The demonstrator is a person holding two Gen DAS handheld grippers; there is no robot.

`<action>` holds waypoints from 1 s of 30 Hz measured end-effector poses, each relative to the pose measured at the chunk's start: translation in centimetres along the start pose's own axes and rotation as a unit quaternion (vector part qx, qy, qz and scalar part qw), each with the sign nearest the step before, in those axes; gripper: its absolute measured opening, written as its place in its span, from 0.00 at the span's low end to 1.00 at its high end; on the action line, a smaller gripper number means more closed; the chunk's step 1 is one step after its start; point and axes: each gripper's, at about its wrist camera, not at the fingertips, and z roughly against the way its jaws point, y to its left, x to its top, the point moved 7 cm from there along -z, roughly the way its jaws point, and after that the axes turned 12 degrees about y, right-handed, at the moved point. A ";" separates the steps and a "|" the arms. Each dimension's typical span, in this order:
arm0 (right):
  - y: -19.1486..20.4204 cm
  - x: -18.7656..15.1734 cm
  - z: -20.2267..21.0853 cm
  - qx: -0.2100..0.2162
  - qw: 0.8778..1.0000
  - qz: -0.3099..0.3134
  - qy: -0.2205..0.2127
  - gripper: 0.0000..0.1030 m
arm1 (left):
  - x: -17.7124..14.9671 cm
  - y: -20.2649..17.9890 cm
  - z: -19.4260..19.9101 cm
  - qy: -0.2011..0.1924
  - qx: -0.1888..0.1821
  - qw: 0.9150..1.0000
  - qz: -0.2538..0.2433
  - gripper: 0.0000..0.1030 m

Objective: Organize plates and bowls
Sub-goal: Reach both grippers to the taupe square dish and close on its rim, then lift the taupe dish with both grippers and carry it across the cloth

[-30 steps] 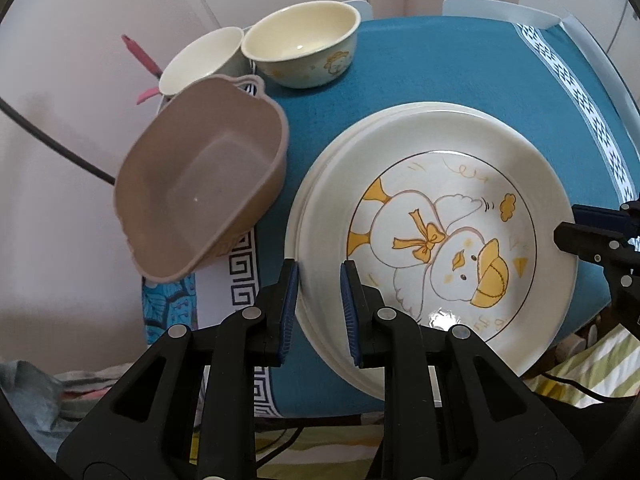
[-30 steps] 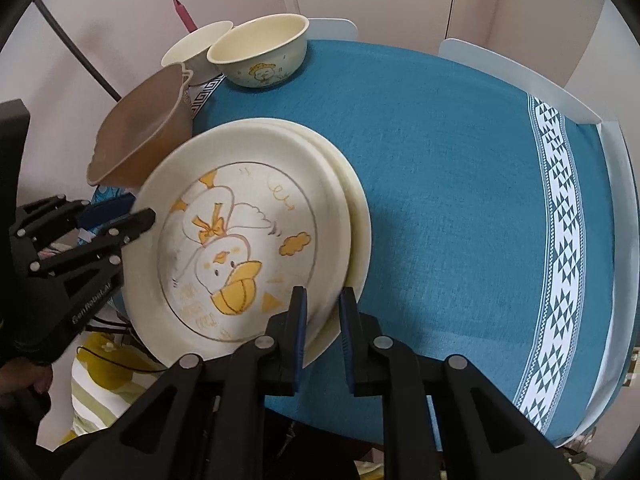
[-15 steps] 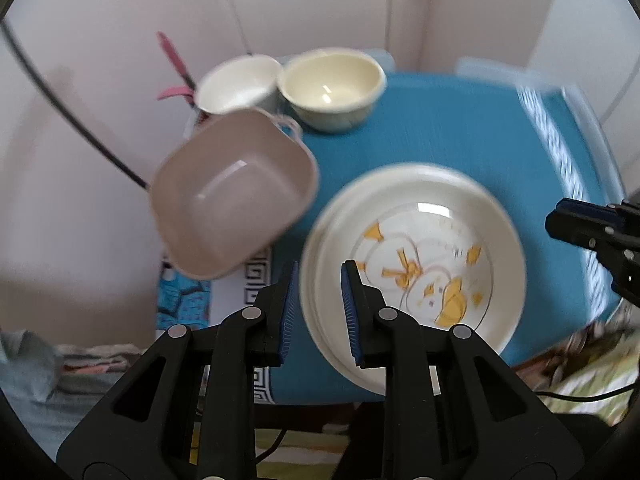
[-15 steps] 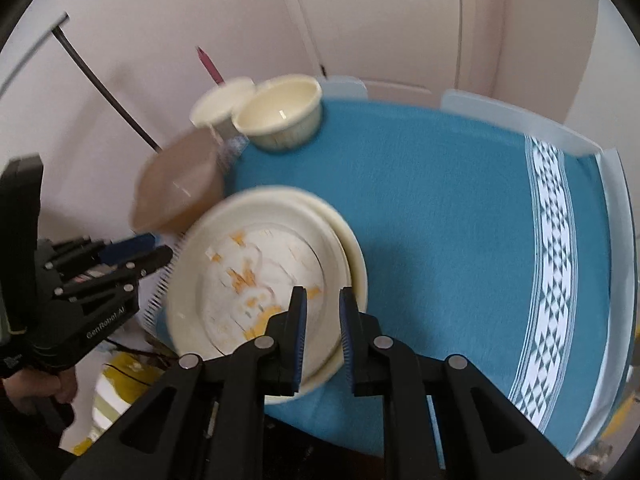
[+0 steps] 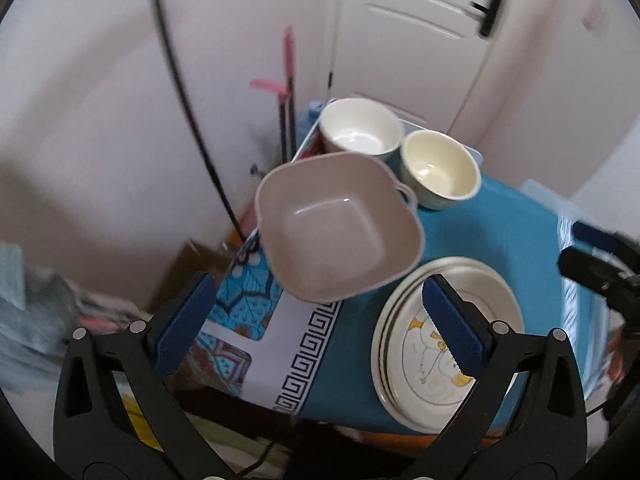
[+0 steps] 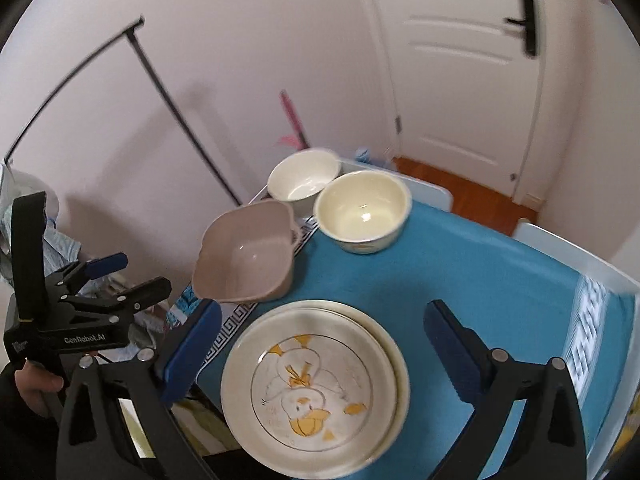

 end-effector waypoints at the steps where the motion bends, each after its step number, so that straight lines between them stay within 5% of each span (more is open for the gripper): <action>1: 0.3 0.8 -0.8 0.003 1.000 0.004 0.014 0.97 | 0.2 1.0 -0.6 0.003 -0.011 1.000 0.017 1.00; 8: 1.9 5.0 -7.9 -0.005 0.997 0.022 0.070 0.97 | 1.3 4.0 -5.8 0.034 -0.060 0.995 0.072 0.97; 11: 2.2 5.2 -11.8 0.000 0.994 0.026 0.103 0.97 | 1.6 4.2 -8.4 0.048 -0.068 0.993 0.080 0.84; 16: 2.9 4.9 -15.9 0.032 0.990 0.019 0.135 0.78 | 2.0 3.3 -11.6 0.066 -0.083 0.992 0.075 0.63; 19: 3.1 4.8 -17.2 0.030 0.989 0.027 0.142 0.56 | 2.4 3.3 -13.2 0.074 -0.091 0.991 0.070 0.49; 22: 3.1 4.5 -18.2 0.031 0.988 0.031 0.149 0.30 | 2.8 3.4 -13.9 0.082 -0.083 0.991 0.062 0.23; 26: 2.9 4.2 -18.9 0.026 0.987 0.032 0.153 0.14 | 3.1 3.5 -14.3 0.081 -0.076 0.993 0.048 0.17; 30: 2.9 3.9 -18.8 0.016 0.988 0.035 0.148 0.12 | 3.6 3.5 -13.6 0.069 -0.071 0.994 0.036 0.17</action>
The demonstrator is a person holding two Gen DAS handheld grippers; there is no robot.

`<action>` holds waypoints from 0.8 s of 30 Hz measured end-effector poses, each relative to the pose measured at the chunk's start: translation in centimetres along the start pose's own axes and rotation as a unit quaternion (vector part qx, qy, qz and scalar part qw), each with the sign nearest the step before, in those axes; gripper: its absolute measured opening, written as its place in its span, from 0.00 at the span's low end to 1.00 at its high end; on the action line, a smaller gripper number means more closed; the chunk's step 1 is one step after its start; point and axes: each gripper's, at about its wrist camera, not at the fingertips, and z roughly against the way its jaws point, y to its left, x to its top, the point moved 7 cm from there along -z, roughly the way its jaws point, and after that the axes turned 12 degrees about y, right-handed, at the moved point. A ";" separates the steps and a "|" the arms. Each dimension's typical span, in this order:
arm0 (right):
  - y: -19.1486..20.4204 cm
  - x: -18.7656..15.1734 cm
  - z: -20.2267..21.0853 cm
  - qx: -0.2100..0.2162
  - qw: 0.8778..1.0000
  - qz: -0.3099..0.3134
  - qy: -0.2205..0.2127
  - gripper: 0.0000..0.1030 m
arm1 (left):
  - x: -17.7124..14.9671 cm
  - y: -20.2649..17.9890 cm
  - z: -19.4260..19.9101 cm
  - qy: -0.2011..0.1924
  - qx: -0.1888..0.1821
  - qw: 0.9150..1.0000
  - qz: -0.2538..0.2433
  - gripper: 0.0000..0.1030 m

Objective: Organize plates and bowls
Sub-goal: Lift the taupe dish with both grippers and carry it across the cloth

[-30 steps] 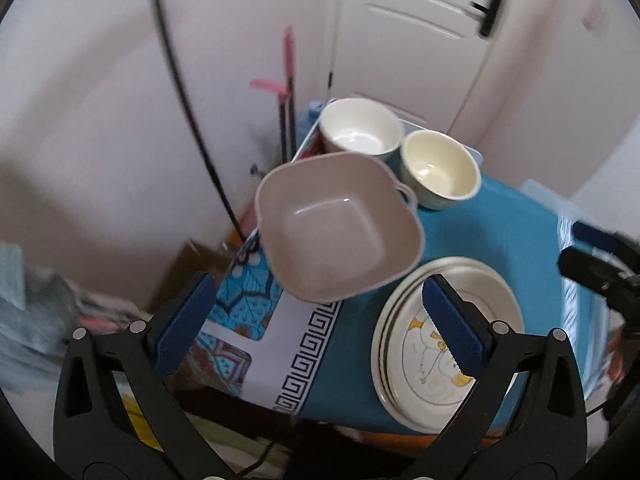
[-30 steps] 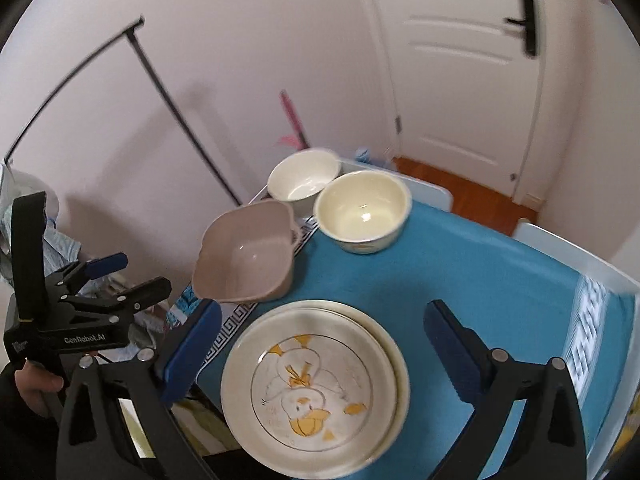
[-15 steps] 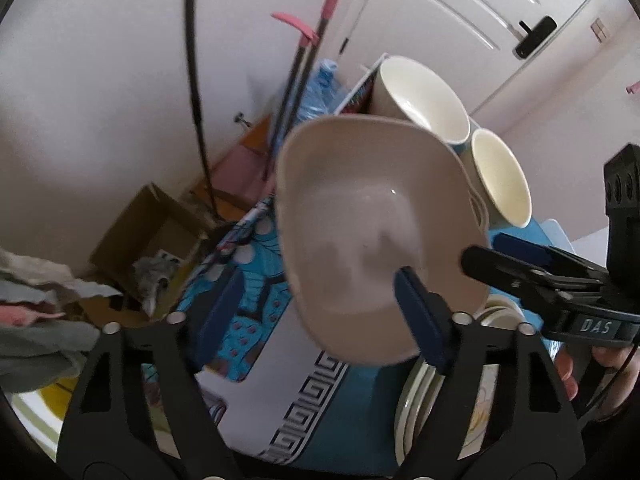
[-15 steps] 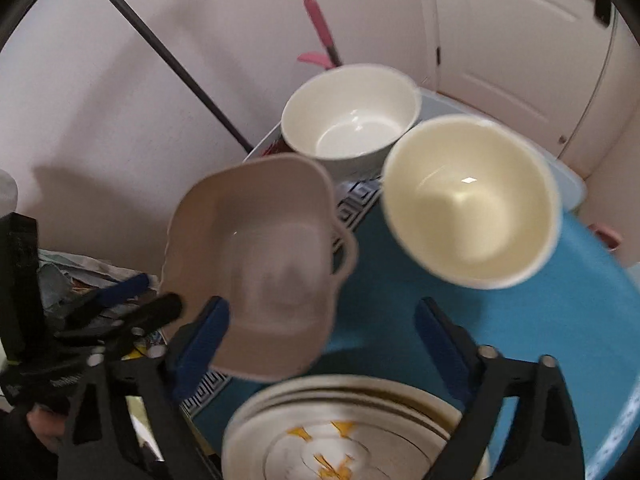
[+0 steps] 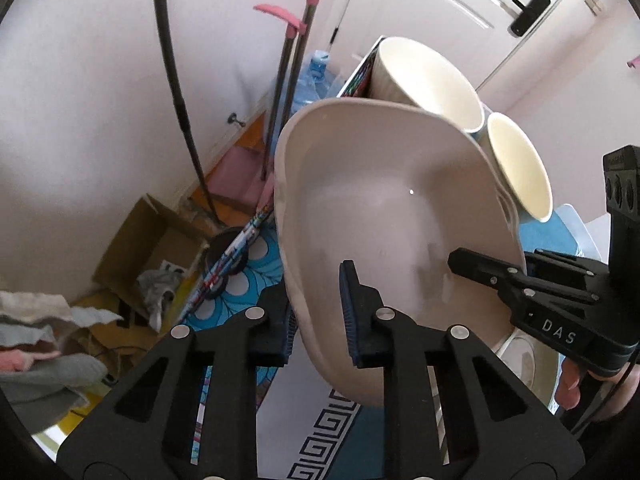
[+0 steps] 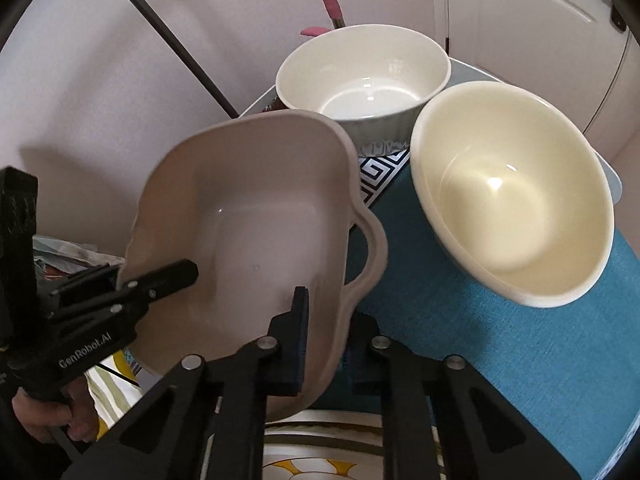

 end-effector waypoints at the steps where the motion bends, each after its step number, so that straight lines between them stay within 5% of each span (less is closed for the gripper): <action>1: 0.1 -0.1 0.2 0.001 1.000 -0.002 -0.002 0.12 | 0.2 -0.2 0.4 -0.005 0.003 1.000 -0.005 0.17; 13: 0.4 -4.3 7.5 0.015 0.995 -0.033 -0.094 0.12 | -2.3 -5.6 8.1 -0.071 0.026 0.994 -0.074 0.17; 24: -4.4 -18.2 18.0 -0.011 0.980 -0.097 -0.176 0.12 | -10.9 -18.2 11.7 -0.094 -0.006 0.981 -0.168 0.17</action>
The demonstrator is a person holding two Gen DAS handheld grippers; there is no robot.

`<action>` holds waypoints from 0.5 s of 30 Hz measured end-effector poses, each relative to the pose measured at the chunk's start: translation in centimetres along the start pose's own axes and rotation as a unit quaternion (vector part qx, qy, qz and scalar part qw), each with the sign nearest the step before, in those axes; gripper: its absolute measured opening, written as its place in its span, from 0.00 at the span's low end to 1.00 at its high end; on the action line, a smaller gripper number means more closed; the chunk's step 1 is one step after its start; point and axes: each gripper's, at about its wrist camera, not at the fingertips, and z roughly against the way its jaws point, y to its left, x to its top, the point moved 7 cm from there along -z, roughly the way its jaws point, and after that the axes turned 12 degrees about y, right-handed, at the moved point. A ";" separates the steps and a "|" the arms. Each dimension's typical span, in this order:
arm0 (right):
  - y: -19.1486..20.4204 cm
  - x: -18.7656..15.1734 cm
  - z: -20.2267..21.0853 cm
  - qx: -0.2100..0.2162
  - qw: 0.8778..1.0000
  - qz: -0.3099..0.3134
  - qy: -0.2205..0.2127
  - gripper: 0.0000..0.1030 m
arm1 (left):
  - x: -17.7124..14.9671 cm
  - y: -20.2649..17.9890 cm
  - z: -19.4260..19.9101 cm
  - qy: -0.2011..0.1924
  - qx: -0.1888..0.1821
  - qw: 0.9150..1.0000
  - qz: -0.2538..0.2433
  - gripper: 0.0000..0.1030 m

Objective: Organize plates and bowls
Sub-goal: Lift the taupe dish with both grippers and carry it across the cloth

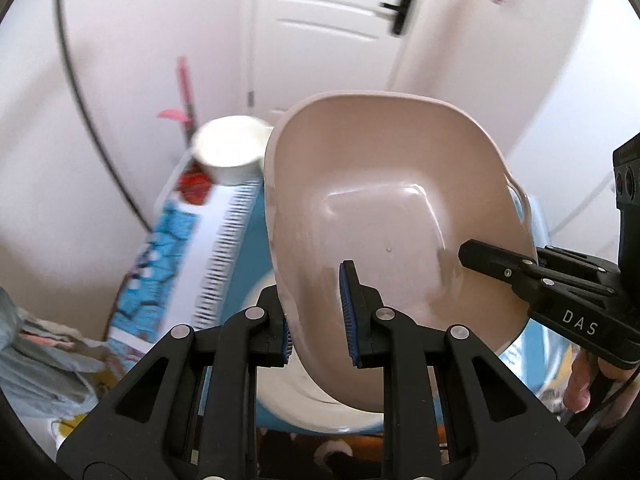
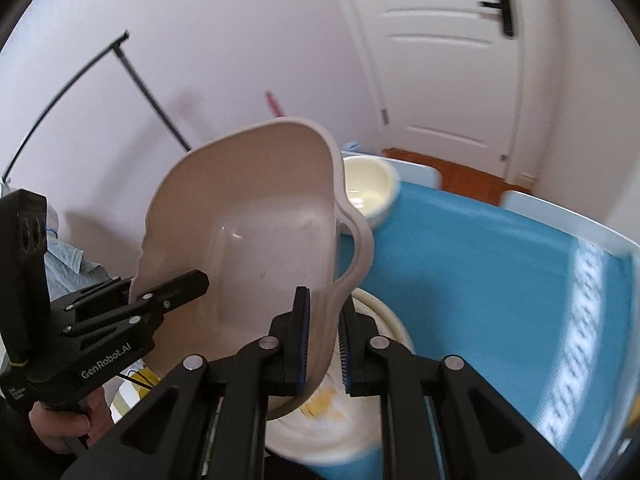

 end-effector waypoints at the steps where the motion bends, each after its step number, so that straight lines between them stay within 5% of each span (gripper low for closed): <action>1: -1.1 -0.1 0.8 -0.005 1.000 -0.006 -0.004 0.12 | -0.4 -1.9 0.0 0.000 -0.008 1.000 -0.012 0.17; 9: -10.2 -7.8 8.7 -0.056 0.994 -0.085 -0.039 0.12 | -2.1 -13.9 -0.5 0.021 -0.064 0.994 -0.087 0.17; 15: -16.0 -12.4 10.9 -0.083 0.985 -0.150 -0.037 0.12 | -3.6 -20.3 -4.2 0.074 -0.097 0.985 -0.125 0.17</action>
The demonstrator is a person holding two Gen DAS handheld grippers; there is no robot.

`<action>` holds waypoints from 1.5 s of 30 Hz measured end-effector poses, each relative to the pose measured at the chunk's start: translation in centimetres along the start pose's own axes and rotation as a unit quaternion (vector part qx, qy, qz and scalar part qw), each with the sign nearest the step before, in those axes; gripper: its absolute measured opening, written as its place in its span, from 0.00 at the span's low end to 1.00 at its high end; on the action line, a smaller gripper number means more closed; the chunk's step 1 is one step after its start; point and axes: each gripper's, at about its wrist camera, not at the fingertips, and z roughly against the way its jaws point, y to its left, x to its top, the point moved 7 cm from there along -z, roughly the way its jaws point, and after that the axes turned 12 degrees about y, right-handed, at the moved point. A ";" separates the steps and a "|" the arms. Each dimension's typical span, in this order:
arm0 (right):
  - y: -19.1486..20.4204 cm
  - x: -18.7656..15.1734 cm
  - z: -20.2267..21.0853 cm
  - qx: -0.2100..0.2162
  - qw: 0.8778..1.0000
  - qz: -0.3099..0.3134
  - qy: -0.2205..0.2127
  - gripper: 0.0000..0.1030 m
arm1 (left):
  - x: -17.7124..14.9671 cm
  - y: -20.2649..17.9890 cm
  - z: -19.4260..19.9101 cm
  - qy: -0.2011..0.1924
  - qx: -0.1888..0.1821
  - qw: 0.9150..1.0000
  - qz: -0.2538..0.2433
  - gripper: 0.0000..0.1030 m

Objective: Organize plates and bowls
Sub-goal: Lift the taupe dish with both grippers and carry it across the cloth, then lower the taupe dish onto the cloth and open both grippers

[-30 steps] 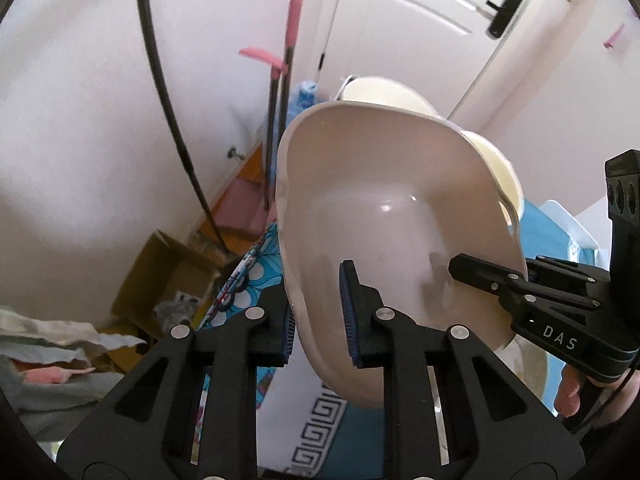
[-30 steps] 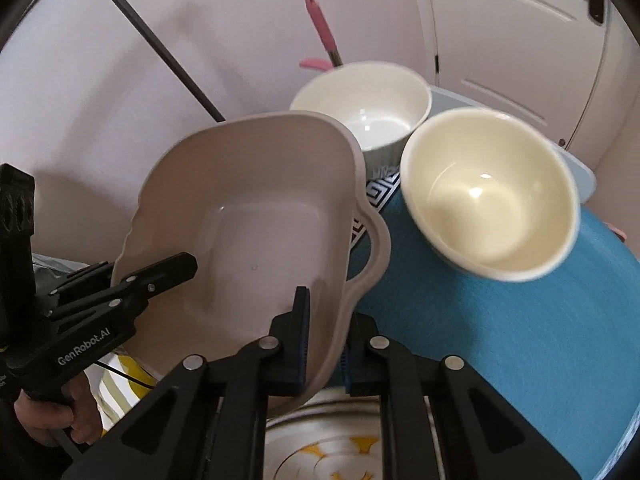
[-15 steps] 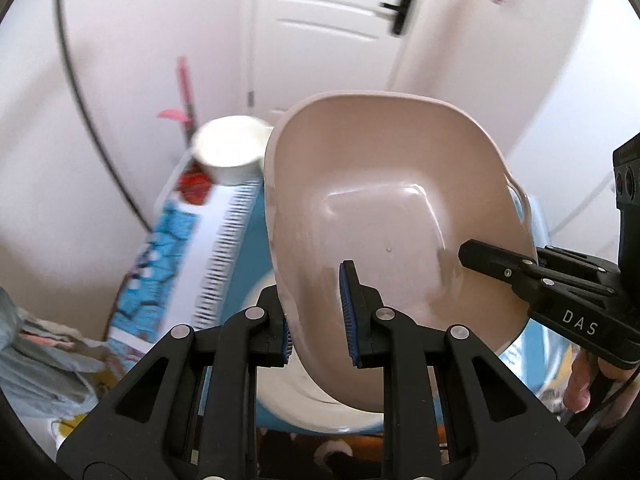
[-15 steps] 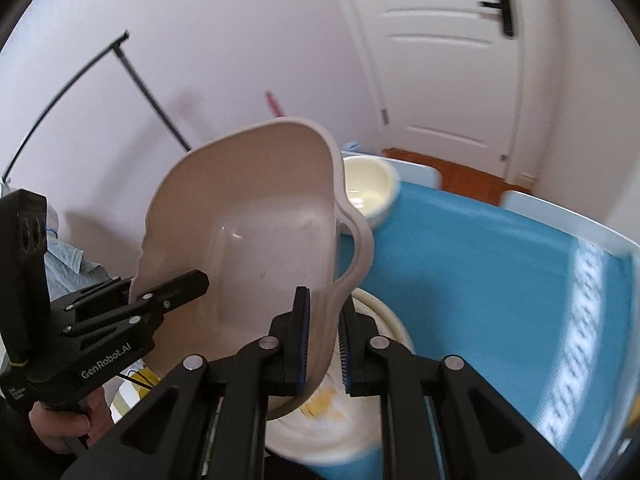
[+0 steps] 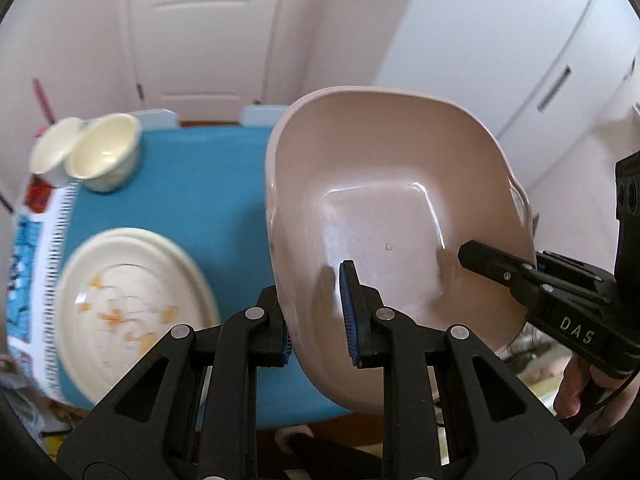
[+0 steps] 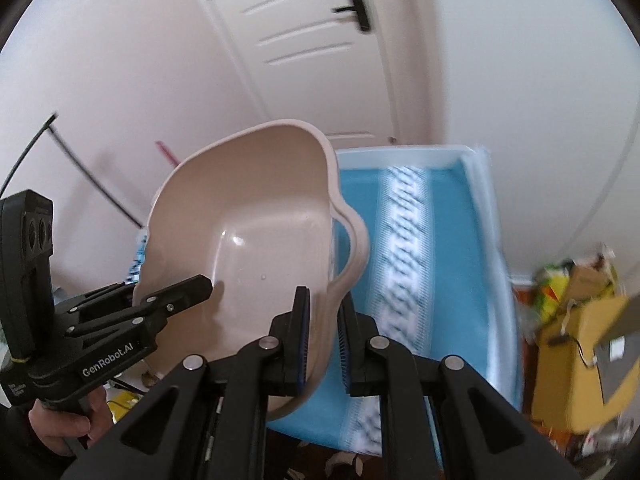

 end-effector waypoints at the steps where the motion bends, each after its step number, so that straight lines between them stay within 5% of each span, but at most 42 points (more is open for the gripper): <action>1: -1.2 -0.3 -0.4 -0.004 1.000 -0.010 0.005 0.12 | 0.1 -0.9 -0.6 0.006 -0.001 1.000 -0.005 0.17; 13: -9.6 -2.6 -6.1 -0.030 0.995 -0.074 0.053 0.12 | 0.3 -3.5 -10.4 0.074 0.006 0.996 -0.047 0.17; 35: -10.2 -3.4 -10.2 -0.026 0.995 -0.060 0.075 0.12 | 0.0 -1.6 -14.8 0.114 0.039 0.991 -0.061 0.18; 37: -10.3 -3.4 -10.2 -0.026 0.995 -0.063 0.074 0.17 | -0.1 -1.7 -14.9 0.116 0.040 0.990 -0.062 0.18; 41: -10.2 -3.4 -10.0 -0.022 0.995 -0.063 0.070 0.54 | 0.0 -1.9 -15.3 0.118 0.050 0.989 -0.069 0.18; 45: -10.3 -3.6 -9.3 -0.023 0.996 -0.061 0.057 0.58 | -0.1 -2.0 -15.4 0.117 0.055 0.989 -0.074 0.18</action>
